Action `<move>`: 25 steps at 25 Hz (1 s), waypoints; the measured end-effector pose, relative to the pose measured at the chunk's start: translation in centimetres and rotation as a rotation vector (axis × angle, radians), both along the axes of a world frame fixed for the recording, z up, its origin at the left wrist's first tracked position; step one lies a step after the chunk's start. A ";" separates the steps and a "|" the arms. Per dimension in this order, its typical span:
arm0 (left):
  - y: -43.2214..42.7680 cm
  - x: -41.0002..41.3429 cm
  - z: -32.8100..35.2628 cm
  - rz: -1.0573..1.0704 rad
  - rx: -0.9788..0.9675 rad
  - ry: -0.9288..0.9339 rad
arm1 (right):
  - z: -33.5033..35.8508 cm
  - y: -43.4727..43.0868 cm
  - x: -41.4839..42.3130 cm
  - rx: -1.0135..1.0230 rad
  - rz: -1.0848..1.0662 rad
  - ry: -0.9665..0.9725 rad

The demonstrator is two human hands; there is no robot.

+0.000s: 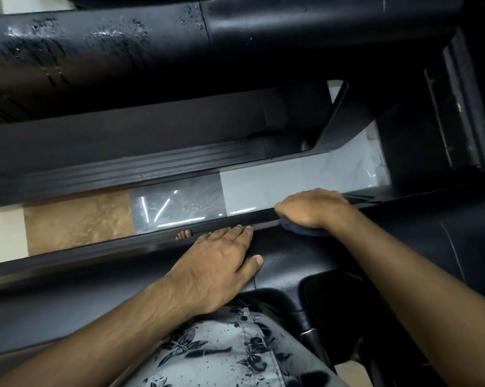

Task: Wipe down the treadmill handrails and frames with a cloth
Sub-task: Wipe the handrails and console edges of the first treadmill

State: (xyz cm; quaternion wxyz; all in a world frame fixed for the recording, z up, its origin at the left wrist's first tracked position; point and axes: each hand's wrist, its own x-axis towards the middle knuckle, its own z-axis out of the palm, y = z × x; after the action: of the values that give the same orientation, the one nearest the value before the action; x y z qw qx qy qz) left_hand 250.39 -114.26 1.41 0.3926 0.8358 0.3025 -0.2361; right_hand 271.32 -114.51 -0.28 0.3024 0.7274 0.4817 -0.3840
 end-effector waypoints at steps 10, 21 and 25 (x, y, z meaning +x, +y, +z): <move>0.4 2.9 -0.4 0.007 -0.041 -0.080 | 0.8 -2.0 1.1 0.059 0.128 -0.042; 0.3 5.2 -1.4 0.002 -0.085 -0.091 | 0.1 -0.3 5.2 -0.096 -0.019 -0.065; 0.4 6.5 -1.7 -0.009 -0.110 -0.113 | 0.8 -2.7 4.8 0.020 0.066 0.030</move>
State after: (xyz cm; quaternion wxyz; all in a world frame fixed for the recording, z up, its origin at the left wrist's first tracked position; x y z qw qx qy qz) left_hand 256.93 -113.88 -0.34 0.4532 0.8264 0.2626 -0.2066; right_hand 276.13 -117.24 0.47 0.3004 0.7082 0.5138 -0.3798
